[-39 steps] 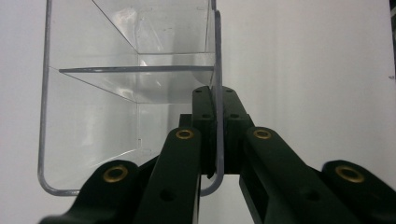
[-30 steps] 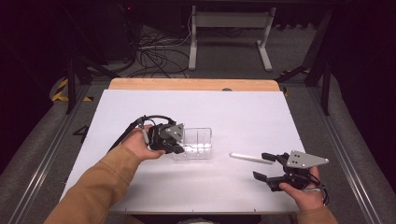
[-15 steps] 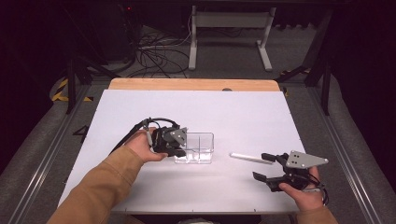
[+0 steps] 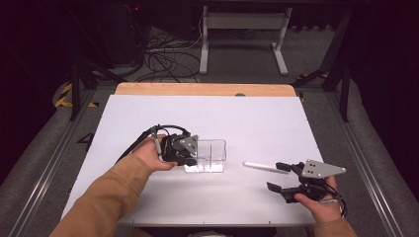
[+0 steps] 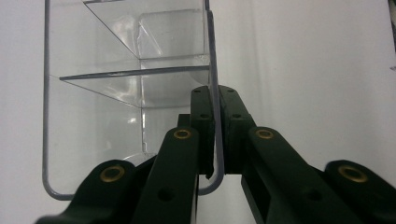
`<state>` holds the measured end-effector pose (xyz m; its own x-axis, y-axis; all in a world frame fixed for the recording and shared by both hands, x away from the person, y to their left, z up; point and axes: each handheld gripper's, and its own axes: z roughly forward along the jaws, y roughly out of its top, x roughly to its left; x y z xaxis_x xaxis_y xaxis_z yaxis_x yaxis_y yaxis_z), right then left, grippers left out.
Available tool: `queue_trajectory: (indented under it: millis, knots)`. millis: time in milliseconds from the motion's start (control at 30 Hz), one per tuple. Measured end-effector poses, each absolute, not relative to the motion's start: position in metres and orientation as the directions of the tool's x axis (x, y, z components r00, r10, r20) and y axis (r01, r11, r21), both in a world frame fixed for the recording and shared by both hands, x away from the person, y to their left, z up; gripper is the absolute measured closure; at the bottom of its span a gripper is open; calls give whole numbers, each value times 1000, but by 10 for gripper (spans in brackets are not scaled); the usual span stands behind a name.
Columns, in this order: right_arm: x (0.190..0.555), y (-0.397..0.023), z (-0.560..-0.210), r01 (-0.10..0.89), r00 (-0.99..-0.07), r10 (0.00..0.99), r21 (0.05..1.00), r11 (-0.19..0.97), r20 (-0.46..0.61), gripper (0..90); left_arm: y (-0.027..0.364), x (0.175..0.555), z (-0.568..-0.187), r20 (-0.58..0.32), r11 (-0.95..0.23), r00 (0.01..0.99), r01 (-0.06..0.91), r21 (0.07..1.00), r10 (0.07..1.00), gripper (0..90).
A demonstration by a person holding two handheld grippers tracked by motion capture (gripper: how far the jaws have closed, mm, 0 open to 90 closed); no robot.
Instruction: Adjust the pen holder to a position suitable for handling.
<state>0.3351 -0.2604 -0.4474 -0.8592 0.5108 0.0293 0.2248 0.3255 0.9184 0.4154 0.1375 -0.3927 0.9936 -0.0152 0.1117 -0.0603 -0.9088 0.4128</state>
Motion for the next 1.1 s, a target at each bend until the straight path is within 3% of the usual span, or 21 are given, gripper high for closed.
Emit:
queue_trajectory:
  millis: [367,733,1100]
  knots:
    - [335,-261,-448,226,-860,510,918,326,30,233,139,416,-393,107,-906,994,-66,419,-22,854]
    - [335,-260,-448,219,-860,510,918,330,22,232,142,411,-385,137,-898,989,-13,439,53,586]
    - [335,-259,-448,221,-861,509,917,332,24,233,137,410,-383,88,-905,990,63,421,110,422]
